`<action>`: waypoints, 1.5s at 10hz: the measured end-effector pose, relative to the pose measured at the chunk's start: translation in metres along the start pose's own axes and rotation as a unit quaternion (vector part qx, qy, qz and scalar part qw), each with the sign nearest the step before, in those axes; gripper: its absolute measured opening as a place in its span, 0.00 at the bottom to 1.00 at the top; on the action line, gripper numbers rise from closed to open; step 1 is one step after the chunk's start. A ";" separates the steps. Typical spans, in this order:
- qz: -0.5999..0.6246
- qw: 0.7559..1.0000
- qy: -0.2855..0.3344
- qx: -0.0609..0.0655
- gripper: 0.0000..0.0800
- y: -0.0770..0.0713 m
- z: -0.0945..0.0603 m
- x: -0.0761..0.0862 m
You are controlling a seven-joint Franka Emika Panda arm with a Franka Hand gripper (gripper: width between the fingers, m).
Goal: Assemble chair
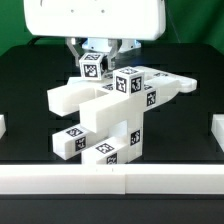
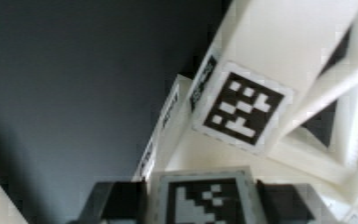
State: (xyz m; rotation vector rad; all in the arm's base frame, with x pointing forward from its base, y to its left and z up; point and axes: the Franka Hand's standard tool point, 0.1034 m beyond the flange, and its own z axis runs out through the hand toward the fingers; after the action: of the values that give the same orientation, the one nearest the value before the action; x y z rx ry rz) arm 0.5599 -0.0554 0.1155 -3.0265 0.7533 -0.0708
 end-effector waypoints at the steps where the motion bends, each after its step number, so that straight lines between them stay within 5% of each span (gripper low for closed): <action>1: 0.029 1.000 0.000 0.001 0.36 -0.001 0.000 0.000; 9: 0.203 0.979 -0.001 0.002 0.36 -0.004 0.000 -0.001; 11: 0.176 0.984 0.000 0.000 0.73 -0.006 -0.001 -0.001; 15: 0.022 1.000 0.001 0.000 0.81 -0.006 -0.001 0.000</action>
Offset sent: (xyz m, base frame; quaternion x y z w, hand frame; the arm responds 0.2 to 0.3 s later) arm 0.0000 0.0000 0.0000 0.0000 0.0000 0.1296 0.9916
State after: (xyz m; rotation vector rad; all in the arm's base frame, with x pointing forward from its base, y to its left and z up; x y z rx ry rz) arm 0.5626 -0.0498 0.1166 -3.0087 0.8196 -0.0732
